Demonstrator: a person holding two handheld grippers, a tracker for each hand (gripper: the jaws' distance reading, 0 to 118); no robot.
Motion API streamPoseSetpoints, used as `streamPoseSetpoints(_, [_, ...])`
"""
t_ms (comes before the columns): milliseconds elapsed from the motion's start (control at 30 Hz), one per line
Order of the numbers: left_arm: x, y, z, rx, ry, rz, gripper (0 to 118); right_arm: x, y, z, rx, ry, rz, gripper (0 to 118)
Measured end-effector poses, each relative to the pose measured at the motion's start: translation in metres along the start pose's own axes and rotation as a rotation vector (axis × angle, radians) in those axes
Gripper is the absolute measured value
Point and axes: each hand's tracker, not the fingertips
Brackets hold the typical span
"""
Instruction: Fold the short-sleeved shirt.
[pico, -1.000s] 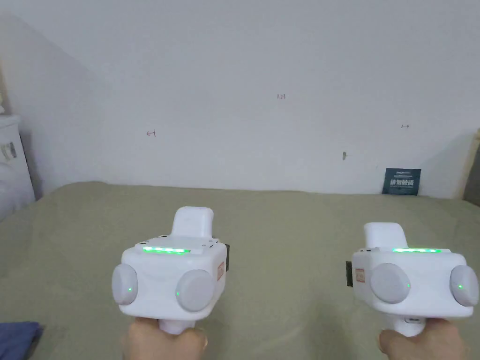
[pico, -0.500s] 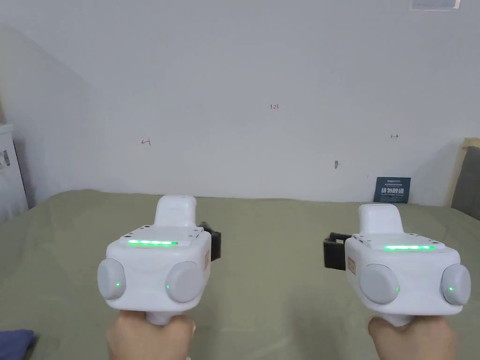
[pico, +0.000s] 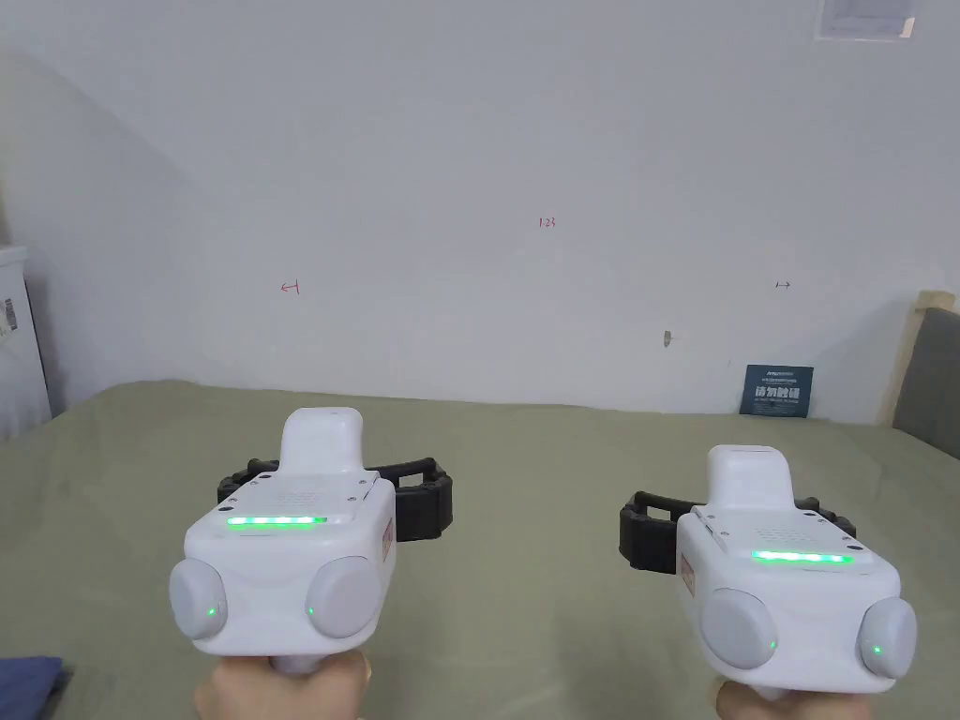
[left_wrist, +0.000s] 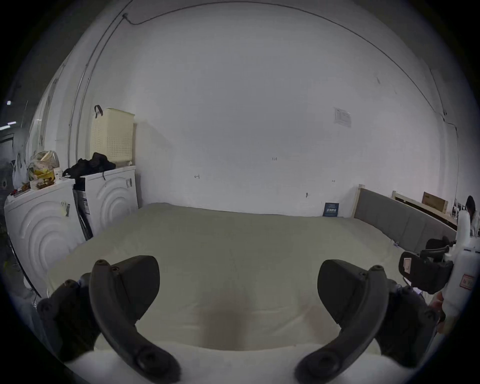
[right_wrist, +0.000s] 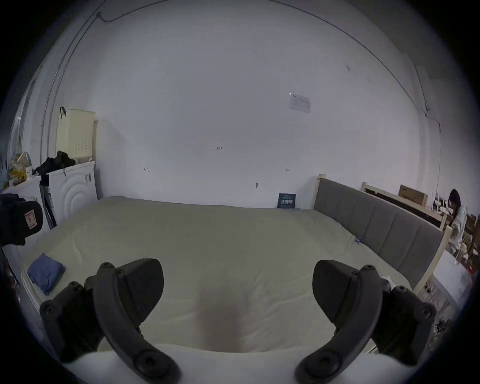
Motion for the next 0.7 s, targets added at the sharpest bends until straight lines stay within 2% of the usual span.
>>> streamPoseSetpoints(167, [0.0, -0.005, 0.003, -0.008, -0.015, 0.005, 118, -0.002, -0.005, 0.002, 0.024, -0.002, 0.048, 118])
streamPoseSetpoints(500, [0.004, -0.007, 0.003, 0.015, -0.018, -0.047, 118, 0.002, -0.003, -0.001, 0.041, 0.011, 0.026, 118])
streamPoseSetpoints(700, [0.0, -0.008, -0.001, 0.014, -0.011, -0.028, 118, 0.005, -0.005, -0.005, 0.041, 0.014, 0.01, 118])
